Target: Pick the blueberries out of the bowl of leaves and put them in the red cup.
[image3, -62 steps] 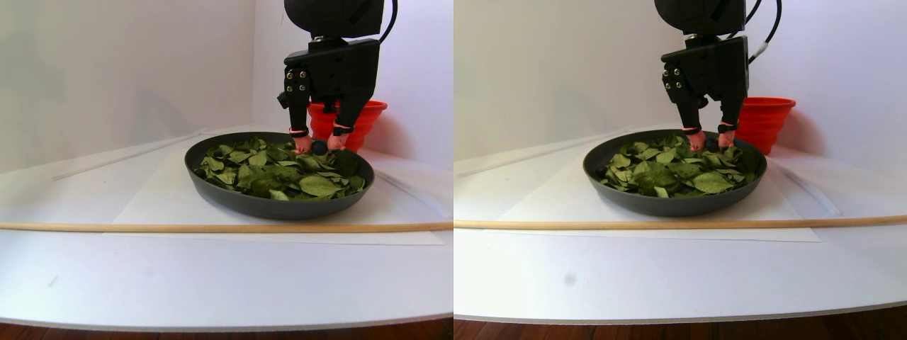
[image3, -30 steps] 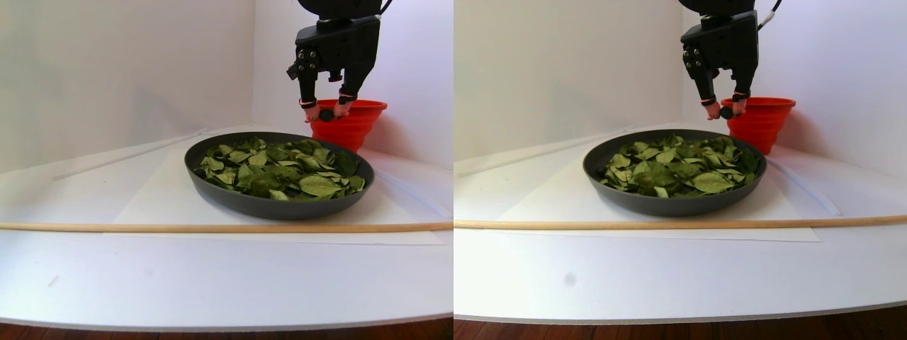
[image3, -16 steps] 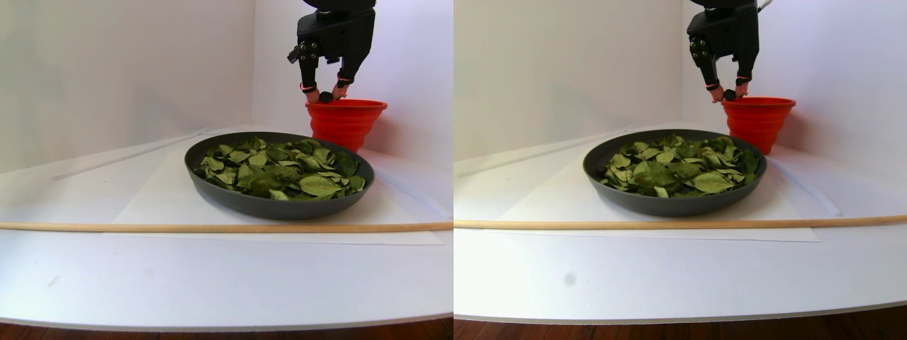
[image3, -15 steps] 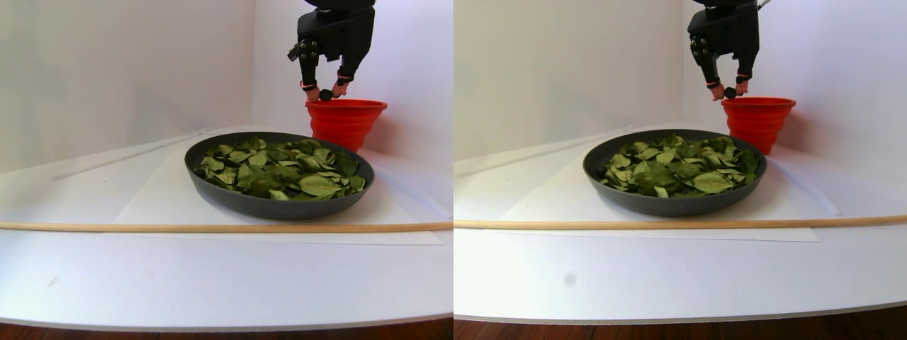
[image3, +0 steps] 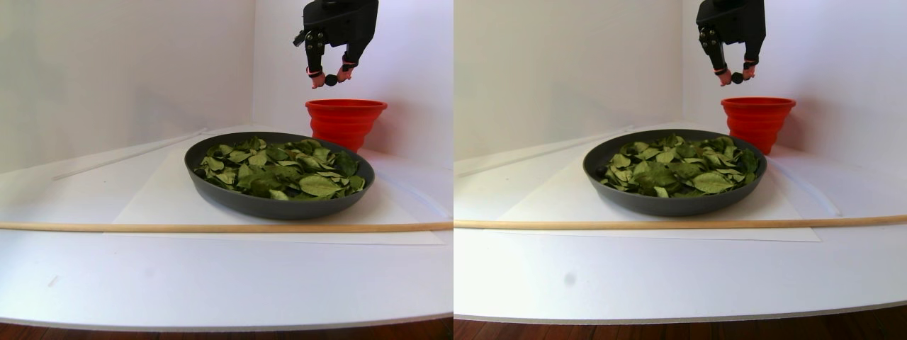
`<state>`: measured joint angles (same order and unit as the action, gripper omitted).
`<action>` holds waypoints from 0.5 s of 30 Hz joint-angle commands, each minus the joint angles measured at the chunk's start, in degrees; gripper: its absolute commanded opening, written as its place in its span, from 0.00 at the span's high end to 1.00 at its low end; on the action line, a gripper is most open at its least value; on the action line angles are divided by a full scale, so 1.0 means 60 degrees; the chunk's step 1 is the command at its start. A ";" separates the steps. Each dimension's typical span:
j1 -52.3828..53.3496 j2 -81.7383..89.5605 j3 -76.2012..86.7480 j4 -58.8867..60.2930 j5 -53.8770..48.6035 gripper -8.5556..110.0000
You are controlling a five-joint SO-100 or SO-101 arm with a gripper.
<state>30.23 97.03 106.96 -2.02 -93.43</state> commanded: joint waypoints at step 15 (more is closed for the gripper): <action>0.0513 -0.0688 -0.1860 -0.0220 0.0264 0.81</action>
<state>30.94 91.32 100.81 -2.02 -92.11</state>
